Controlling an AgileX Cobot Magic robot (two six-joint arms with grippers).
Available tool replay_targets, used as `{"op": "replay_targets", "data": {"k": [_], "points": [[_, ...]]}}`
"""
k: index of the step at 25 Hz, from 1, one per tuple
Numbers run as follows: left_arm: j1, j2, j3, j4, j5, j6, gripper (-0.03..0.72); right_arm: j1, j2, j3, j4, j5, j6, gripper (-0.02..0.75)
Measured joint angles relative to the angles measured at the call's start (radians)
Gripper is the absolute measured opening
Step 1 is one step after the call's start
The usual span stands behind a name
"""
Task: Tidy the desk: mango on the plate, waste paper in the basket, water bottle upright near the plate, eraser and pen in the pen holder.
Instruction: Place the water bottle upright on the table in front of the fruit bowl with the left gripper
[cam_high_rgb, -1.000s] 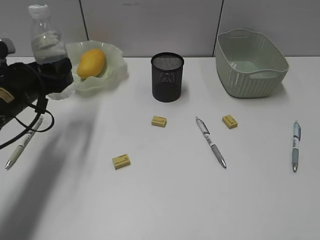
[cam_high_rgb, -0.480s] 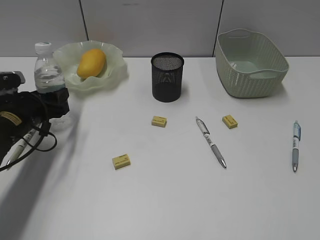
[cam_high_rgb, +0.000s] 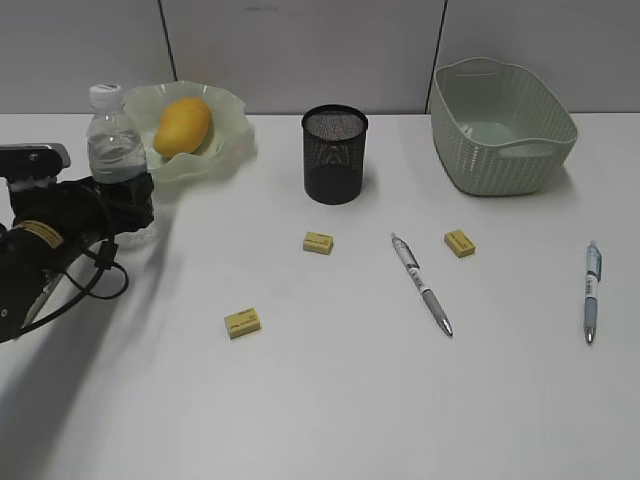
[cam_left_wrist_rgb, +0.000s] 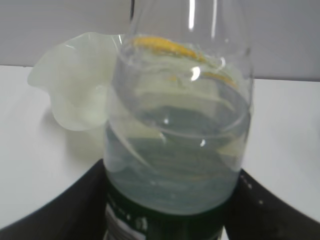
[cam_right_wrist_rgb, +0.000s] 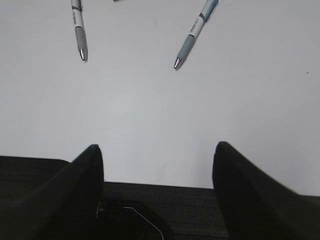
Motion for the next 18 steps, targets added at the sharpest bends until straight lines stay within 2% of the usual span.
{"op": "replay_targets", "data": {"k": [18], "points": [[0.000,0.006,-0.004,0.003,-0.007,0.000,0.481,0.000,0.000,0.000,0.000,-0.001,0.000,0.538]]}}
